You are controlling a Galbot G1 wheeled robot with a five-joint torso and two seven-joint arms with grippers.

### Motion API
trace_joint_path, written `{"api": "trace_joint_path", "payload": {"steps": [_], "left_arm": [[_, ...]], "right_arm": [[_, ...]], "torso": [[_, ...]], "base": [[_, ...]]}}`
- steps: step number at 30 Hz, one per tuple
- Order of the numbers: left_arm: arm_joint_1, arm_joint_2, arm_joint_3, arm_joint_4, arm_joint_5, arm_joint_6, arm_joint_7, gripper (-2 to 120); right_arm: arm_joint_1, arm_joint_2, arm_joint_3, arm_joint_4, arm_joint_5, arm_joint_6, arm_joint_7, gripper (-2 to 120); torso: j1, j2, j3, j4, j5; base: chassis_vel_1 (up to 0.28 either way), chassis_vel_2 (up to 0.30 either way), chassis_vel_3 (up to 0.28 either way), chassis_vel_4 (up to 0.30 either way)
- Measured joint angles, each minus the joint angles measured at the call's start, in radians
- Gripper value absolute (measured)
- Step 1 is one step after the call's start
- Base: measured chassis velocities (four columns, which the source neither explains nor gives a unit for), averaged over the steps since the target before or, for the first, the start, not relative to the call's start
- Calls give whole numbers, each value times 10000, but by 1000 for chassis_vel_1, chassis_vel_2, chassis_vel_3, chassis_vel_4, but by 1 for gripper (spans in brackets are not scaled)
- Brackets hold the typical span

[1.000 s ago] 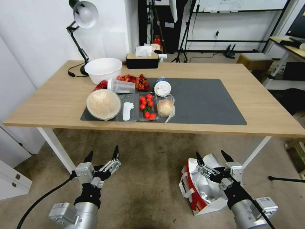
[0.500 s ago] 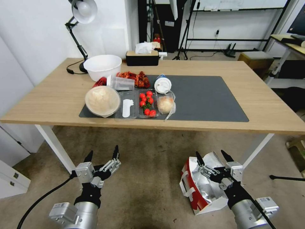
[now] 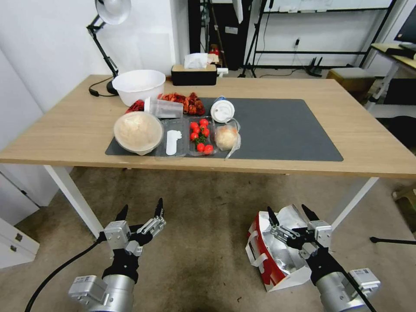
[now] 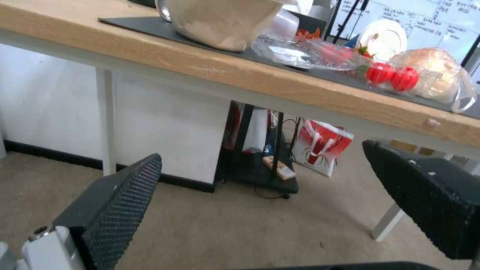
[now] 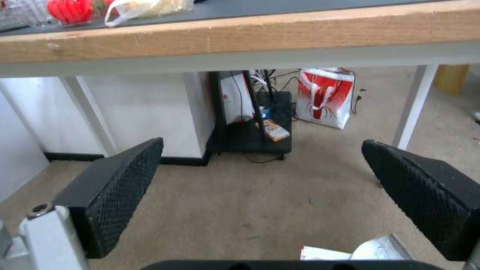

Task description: Pick up the food delivery bag from the floor and place it on the table.

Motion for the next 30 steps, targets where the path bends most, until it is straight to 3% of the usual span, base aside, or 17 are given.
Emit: {"api": "trace_joint_path", "payload": {"steps": [30], "left_arm": [[41,9,-16,14,14,-34,46,100]], "right_arm": [[33,-84,31,-119,16,-32,-18,100]], "torso": [[-517,-1282,-767,0,0]], "base": [[0,0,0,0]]}}
